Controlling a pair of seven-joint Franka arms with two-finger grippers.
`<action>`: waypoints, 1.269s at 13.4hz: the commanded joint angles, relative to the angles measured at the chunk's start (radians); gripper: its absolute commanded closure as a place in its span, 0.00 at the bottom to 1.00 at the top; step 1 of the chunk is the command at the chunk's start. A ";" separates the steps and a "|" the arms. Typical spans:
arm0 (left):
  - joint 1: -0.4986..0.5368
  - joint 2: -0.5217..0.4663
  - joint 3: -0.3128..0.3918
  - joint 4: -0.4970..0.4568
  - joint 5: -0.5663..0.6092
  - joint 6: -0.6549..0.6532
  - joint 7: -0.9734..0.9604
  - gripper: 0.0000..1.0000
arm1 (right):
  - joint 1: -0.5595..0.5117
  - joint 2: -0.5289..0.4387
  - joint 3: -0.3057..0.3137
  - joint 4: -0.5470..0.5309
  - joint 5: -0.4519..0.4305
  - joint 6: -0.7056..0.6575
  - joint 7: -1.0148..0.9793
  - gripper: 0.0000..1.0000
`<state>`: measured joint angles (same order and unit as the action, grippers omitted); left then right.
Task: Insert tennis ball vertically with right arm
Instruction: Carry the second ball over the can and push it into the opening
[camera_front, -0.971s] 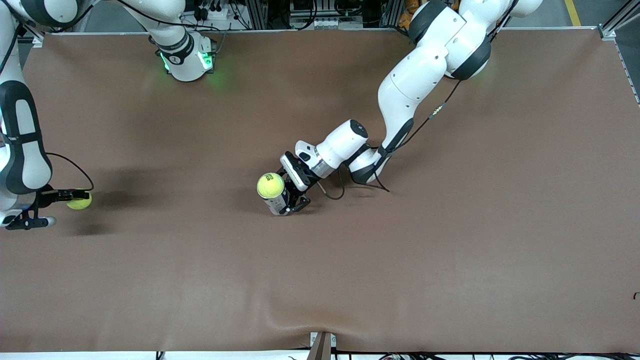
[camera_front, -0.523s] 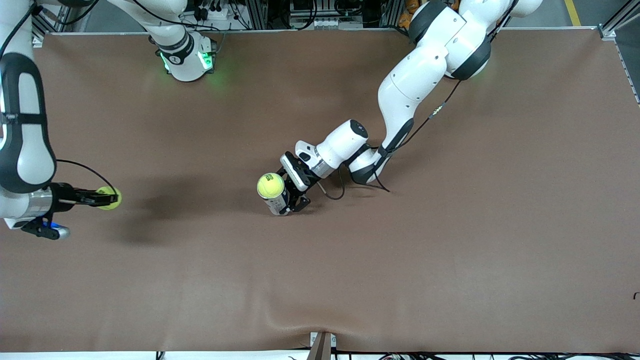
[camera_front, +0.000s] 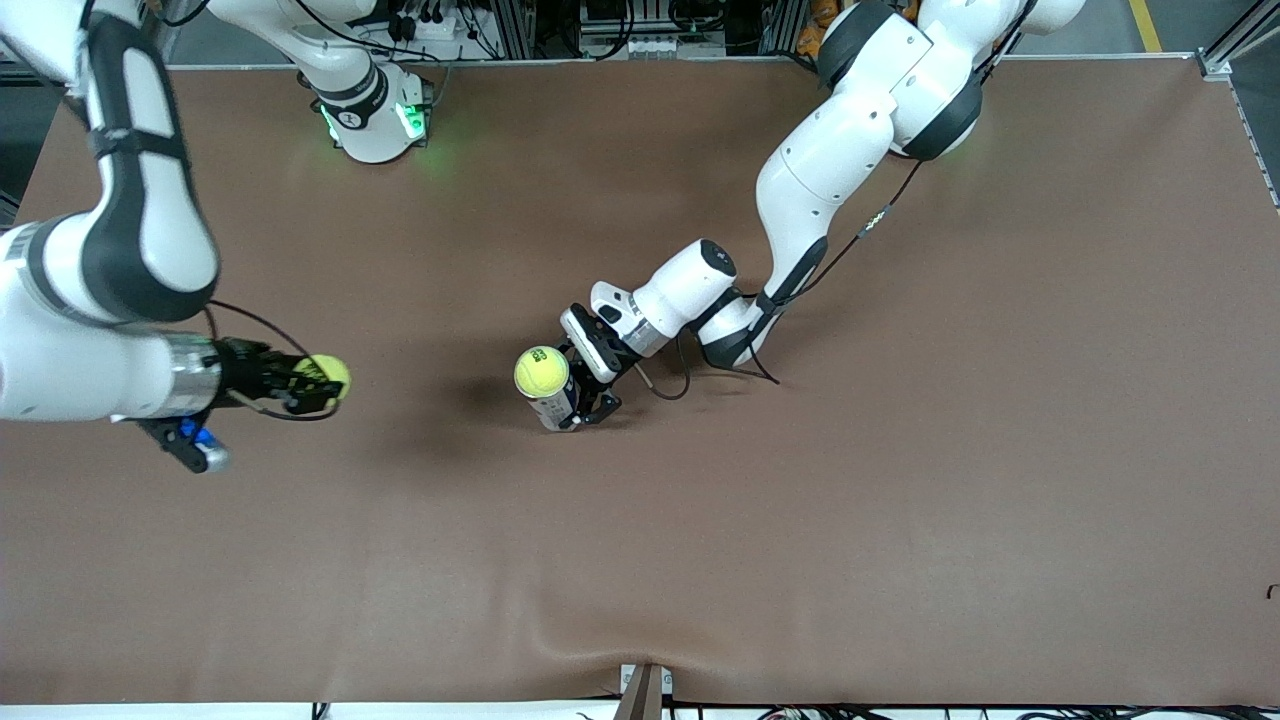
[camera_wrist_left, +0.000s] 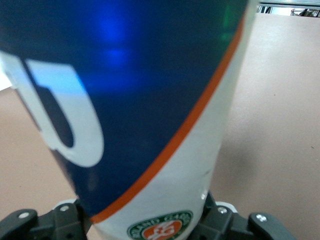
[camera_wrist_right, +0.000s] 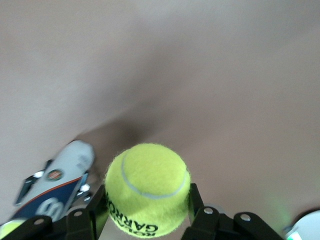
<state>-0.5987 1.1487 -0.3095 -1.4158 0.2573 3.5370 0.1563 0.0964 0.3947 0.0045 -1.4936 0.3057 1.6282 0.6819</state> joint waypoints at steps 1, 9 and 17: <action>-0.007 0.008 0.007 0.009 -0.021 0.013 -0.003 0.20 | 0.136 -0.016 -0.017 0.028 0.064 0.008 0.221 1.00; -0.009 0.009 0.007 0.008 -0.021 0.013 -0.003 0.19 | 0.368 -0.005 -0.017 0.039 0.073 0.226 0.551 1.00; -0.009 0.009 0.007 0.008 -0.020 0.014 -0.003 0.19 | 0.402 0.065 -0.020 0.026 0.032 0.280 0.587 1.00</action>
<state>-0.5990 1.1487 -0.3094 -1.4157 0.2553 3.5370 0.1563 0.4892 0.4390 -0.0024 -1.4691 0.3572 1.8970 1.2521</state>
